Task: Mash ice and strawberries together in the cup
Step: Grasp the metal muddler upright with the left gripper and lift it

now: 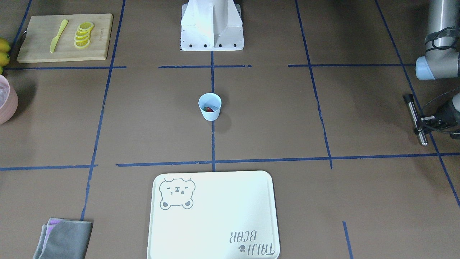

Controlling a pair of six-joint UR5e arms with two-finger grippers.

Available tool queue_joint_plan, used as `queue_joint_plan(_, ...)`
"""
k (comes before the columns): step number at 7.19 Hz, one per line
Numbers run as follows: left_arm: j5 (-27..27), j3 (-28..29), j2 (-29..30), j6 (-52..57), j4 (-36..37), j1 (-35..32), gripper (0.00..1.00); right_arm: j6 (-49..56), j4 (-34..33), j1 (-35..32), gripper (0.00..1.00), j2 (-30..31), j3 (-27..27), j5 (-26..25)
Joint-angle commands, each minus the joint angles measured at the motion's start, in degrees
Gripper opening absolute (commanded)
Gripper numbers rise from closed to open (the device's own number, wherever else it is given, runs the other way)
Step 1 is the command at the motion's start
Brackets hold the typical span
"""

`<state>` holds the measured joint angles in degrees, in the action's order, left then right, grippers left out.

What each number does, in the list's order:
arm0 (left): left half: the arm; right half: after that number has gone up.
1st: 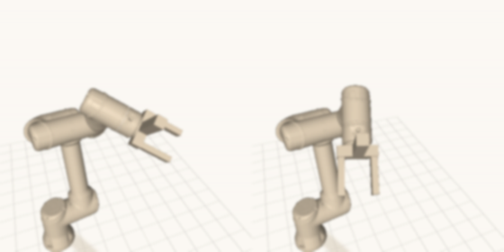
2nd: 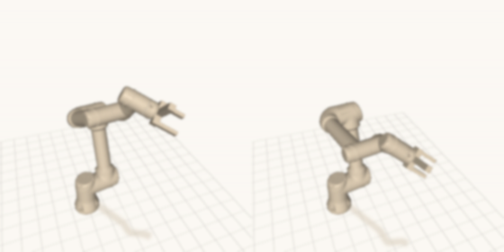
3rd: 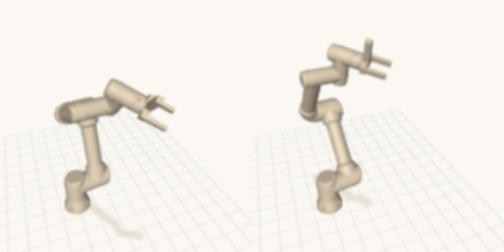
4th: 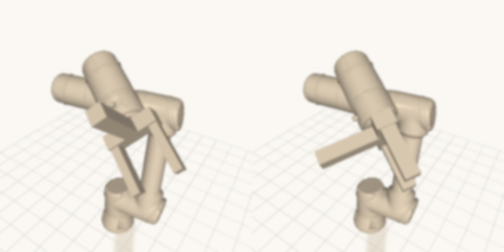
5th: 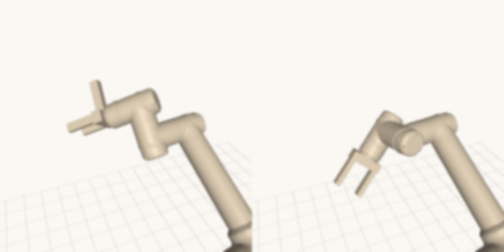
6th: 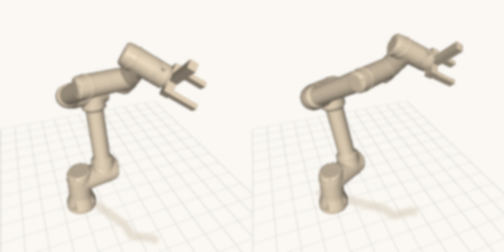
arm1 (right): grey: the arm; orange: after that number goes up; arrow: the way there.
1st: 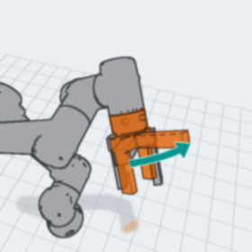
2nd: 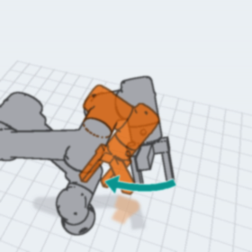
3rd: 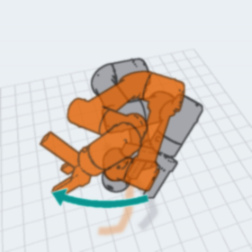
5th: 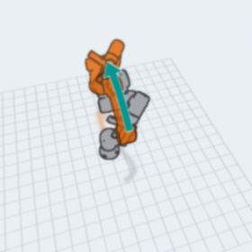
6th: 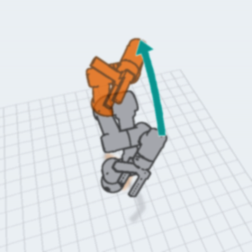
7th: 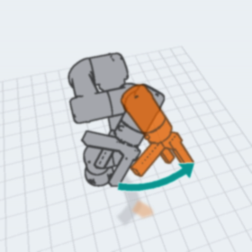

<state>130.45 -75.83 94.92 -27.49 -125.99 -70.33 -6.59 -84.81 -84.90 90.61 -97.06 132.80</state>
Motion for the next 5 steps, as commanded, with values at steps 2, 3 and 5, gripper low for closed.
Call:
queue_joint_plan(2,-0.2,-11.1,2.5,0.1,-0.1,-1.1,0.0,-0.4,-0.1,0.0,1.0,0.0,0.1,0.4)
queue_joint_plan(3,-3.7,-14.8,5.3,-1.2,0.3,-1.1,0.0,-0.4,-0.1,0.0,1.0,0.0,0.1,0.4)
queue_joint_plan(5,-5.1,-16.8,10.4,-6.5,0.6,0.2,0.0,-0.4,-0.1,0.0,1.0,-0.2,-0.3,0.4)
